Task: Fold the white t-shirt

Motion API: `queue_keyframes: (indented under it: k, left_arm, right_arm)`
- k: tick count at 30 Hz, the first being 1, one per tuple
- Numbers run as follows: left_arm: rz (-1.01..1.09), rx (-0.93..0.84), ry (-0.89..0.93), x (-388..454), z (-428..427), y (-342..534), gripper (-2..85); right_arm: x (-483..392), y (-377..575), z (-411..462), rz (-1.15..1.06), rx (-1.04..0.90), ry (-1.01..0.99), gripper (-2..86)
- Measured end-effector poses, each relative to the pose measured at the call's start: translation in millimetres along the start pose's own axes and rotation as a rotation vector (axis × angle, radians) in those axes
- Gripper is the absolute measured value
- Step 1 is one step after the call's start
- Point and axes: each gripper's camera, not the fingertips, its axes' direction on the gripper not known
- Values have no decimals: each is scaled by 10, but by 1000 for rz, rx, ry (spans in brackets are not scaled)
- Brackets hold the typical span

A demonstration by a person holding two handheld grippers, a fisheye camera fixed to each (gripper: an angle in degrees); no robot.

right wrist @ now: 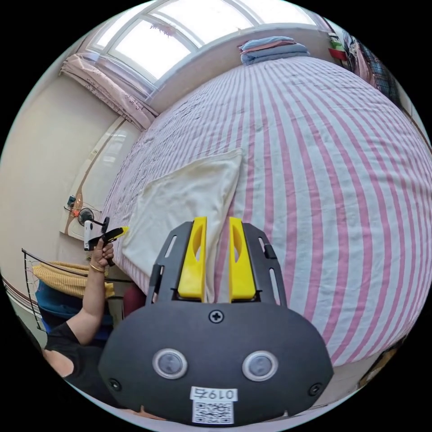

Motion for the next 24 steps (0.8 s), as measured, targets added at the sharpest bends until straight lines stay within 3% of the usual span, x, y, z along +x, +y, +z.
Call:
queue_keyframes:
  k: [3,7,18,24]
  left_arm:
    - [-1,-21,-14,17,205,-142,39]
    - [-11,-16,18,-73,373,-274,23]
    - [-24,-20,36,-162,576,-574,72]
    - [12,-69,2,-150,880,-791,63]
  right_arm:
    - [34,-165,102,17,-13,-51,44]
    - [79,-361,123,45,-19,25,3]
    - [19,-730,58,-6,-42,-34,74]
    - [-36,-807,151,-57,-125,-53,46]
